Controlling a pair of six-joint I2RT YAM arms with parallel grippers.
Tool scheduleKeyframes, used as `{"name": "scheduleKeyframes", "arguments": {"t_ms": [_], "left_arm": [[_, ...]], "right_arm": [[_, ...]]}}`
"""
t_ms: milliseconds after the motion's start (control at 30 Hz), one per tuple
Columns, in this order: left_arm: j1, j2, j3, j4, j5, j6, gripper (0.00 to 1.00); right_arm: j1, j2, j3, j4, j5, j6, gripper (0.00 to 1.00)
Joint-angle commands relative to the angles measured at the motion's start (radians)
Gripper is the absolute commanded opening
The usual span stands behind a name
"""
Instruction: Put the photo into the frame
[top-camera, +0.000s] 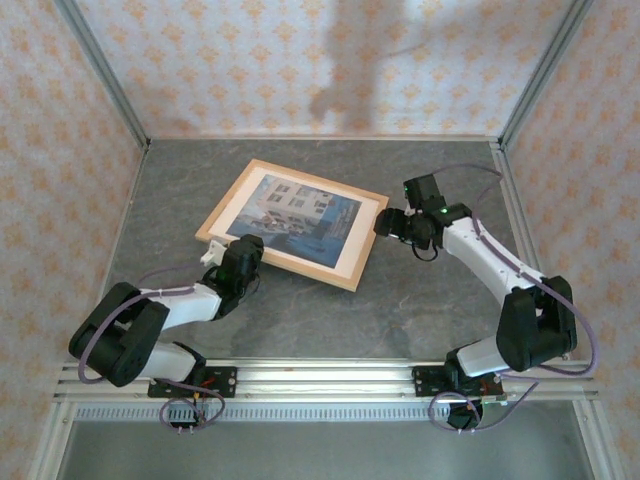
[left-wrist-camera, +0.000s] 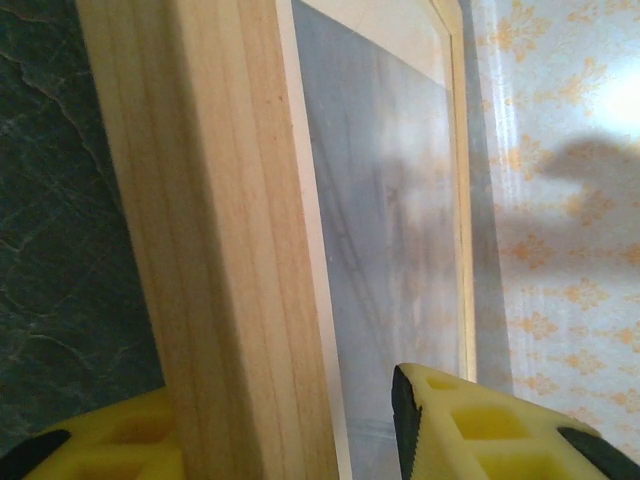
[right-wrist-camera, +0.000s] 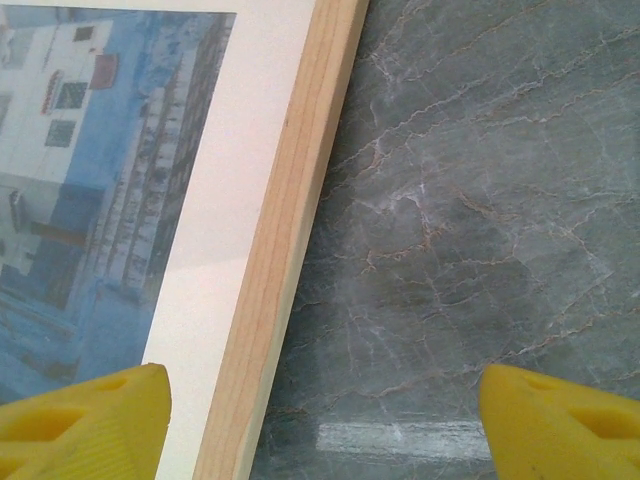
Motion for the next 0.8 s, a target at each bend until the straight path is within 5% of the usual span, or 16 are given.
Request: {"name": "scheduleKeyframes", "arguments": {"t_ms": [0, 433, 767], "left_arm": [[-0.003, 0.010, -0.013, 0.080, -0.017, 0.020, 0.45], [0.072, -0.062, 0.020, -0.192, 0.055, 0.177, 0.62], [0.107, -0.118, 0.099, -0.492, 0.048, 0.313, 0.83]], "right_arm": [[0.004, 0.015, 0.014, 0.023, 0.049, -0.016, 0.80], [0.003, 0.100, 0.089, 0.177, 0.049, -0.076, 0.82], [0.004, 0.395, 0.336, 0.240, 0.098, -0.187, 0.94]]}}
